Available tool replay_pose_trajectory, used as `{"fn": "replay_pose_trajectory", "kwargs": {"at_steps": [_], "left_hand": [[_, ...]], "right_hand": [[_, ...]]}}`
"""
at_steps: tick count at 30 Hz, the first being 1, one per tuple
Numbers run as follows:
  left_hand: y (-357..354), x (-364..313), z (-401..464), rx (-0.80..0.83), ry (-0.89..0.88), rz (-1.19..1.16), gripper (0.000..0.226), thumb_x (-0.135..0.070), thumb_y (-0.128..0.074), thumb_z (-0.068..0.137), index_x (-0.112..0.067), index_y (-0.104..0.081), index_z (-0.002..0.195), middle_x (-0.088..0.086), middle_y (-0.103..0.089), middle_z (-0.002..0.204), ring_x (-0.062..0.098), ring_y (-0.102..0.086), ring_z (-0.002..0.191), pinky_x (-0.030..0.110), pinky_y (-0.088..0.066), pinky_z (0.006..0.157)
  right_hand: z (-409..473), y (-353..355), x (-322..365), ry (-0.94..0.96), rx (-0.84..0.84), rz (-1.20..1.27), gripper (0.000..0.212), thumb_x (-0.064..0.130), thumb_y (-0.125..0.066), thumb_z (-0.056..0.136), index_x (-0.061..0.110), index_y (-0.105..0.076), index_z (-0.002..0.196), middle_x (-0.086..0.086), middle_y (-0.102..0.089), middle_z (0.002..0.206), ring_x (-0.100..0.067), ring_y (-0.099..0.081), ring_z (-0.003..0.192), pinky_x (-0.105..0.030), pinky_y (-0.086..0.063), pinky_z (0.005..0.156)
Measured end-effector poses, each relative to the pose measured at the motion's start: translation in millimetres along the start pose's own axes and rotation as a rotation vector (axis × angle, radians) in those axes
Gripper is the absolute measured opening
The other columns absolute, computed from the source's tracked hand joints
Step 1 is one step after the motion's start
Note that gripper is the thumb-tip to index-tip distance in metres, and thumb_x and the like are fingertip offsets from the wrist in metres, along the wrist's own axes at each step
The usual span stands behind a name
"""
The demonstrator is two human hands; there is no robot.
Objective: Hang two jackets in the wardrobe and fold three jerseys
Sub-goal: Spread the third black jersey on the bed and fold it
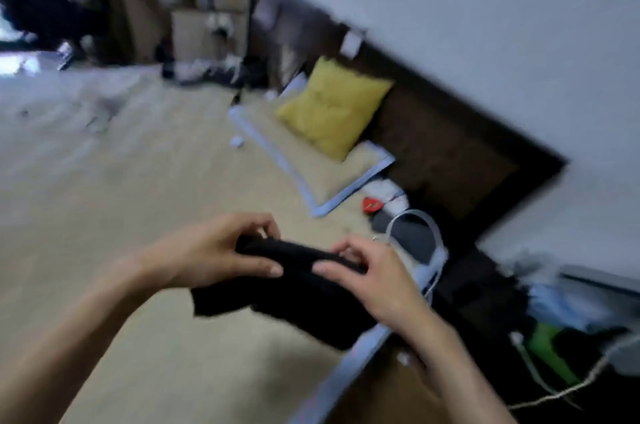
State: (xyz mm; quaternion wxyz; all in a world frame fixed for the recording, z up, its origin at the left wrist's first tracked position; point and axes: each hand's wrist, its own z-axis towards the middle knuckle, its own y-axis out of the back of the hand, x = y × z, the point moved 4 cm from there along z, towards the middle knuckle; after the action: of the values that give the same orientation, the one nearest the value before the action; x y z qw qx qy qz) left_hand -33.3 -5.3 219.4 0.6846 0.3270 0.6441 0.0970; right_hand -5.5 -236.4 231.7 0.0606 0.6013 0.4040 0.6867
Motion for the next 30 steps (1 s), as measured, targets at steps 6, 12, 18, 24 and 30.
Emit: {"fn": "replay_pose_trajectory", "kwargs": {"at_steps": [6,12,18,24,30], "left_hand": [[-8.8,-222.2,13.5,0.151,-0.462,0.119,0.028,-0.050,-0.077,0.083,-0.028,-0.064,0.095,-0.006,-0.068,0.081,0.007,-0.064,0.073,0.033,-0.050,0.065],[-87.5,-406.9,-8.7,0.273,-0.855,0.156,0.030,-0.056,-0.073,0.079,-0.032,-0.064,0.095,-0.010,-0.072,0.084,0.007,-0.067,0.075,0.029,-0.051,0.066],[-203.7,-523.6,-60.2,0.561,-1.039,0.099,0.024,-0.047,-0.076,0.079,-0.031,-0.066,0.094,-0.007,-0.074,0.079,0.016,-0.067,0.069,0.028,-0.050,0.060],[-318.5,-605.4,-124.1,0.746,-1.162,0.024,0.027,-0.046,-0.076,0.077,-0.026,-0.067,0.093,-0.004,-0.073,0.082,0.020,-0.069,0.075,0.037,-0.056,0.067],[-410.2,-675.1,-183.3,0.767,-1.267,0.011,0.022,-0.046,-0.076,0.080,-0.030,-0.067,0.092,-0.006,-0.074,0.087,0.015,-0.072,0.078,0.040,-0.059,0.073]], "right_hand": [[-164.0,147.3,84.0,-0.028,-0.424,-0.124,0.026,0.049,-0.078,0.083,0.026,-0.068,0.088,0.009,-0.066,0.067,0.003,-0.057,0.062,-0.023,-0.044,0.061],[-351.7,233.5,127.8,-0.179,-0.775,-0.212,0.026,0.044,-0.080,0.084,0.021,-0.069,0.091,-0.004,-0.073,0.076,-0.002,-0.060,0.065,-0.028,-0.046,0.064],[-529.0,243.6,144.2,-0.366,-1.012,-0.235,0.022,0.040,-0.079,0.086,0.021,-0.069,0.091,0.000,-0.077,0.079,-0.016,-0.073,0.072,-0.038,-0.057,0.072],[-677.0,238.2,139.6,-0.517,-1.172,-0.257,0.022,0.044,-0.077,0.086,0.025,-0.070,0.093,0.005,-0.077,0.080,-0.016,-0.074,0.078,-0.049,-0.057,0.082],[-798.9,240.7,112.7,-0.539,-1.322,-0.154,0.024,0.047,-0.079,0.083,0.030,-0.068,0.096,0.005,-0.078,0.084,-0.013,-0.075,0.080,-0.045,-0.059,0.078]]}}
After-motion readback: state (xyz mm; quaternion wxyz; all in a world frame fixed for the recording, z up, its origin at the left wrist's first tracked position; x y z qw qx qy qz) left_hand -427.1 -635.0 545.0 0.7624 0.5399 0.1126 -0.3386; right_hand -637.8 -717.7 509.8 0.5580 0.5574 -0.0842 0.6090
